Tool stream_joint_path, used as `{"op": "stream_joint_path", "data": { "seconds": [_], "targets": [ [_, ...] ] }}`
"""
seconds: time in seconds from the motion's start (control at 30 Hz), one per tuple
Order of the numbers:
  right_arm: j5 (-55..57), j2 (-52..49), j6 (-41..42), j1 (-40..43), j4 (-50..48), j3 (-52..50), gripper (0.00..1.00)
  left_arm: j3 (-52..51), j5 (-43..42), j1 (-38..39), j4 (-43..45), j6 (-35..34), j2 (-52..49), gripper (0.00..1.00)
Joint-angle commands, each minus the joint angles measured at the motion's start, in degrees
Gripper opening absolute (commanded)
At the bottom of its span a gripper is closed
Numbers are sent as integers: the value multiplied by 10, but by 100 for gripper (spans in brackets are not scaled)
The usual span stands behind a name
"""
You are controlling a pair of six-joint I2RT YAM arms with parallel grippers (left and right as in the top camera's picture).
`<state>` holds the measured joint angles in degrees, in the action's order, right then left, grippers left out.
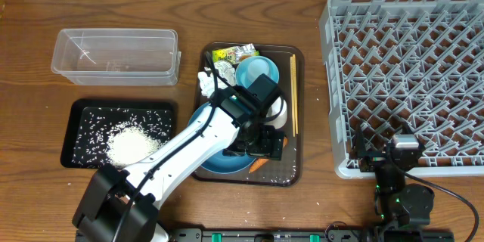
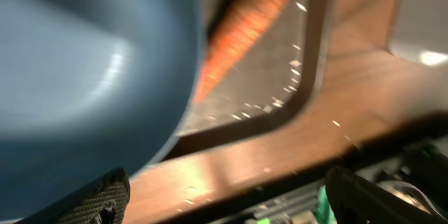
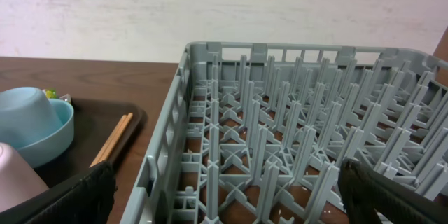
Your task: Sort waste into correct bins and load items into the dishwasher rack
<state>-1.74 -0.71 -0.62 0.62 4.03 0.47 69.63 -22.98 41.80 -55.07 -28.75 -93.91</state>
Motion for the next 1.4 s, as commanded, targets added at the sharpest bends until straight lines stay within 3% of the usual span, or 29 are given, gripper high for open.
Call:
{"op": "stream_joint_path", "data": {
  "seconds": [0.0,0.17,0.3,0.37,0.6,0.77,1.07,1.13,1.37],
  "targets": [
    [0,3,3,2,1,-2,99,-2,-44,6,0,-7,5,91],
    [0,3,3,2,2,-2,99,-2,-34,18,9,-7,5,76],
    [0,3,3,2,2,-2,99,-2,-33,40,29,-3,5,77],
    [0,3,4,2,2,-2,99,-2,-22,51,38,5,5,86],
    [0,3,3,2,2,-2,99,-2,111,60,34,-6,5,89],
    [0,3,3,2,1,-2,99,-2,201,11,-13,-83,5,91],
    [0,3,3,2,2,-2,99,-2,202,-128,-49,-84,5,92],
    [0,3,3,2,2,-2,99,-2,203,-146,-55,-84,5,98],
    [0,3,3,2,2,-2,99,-2,259,-184,-84,-52,5,98]
  ]
}}
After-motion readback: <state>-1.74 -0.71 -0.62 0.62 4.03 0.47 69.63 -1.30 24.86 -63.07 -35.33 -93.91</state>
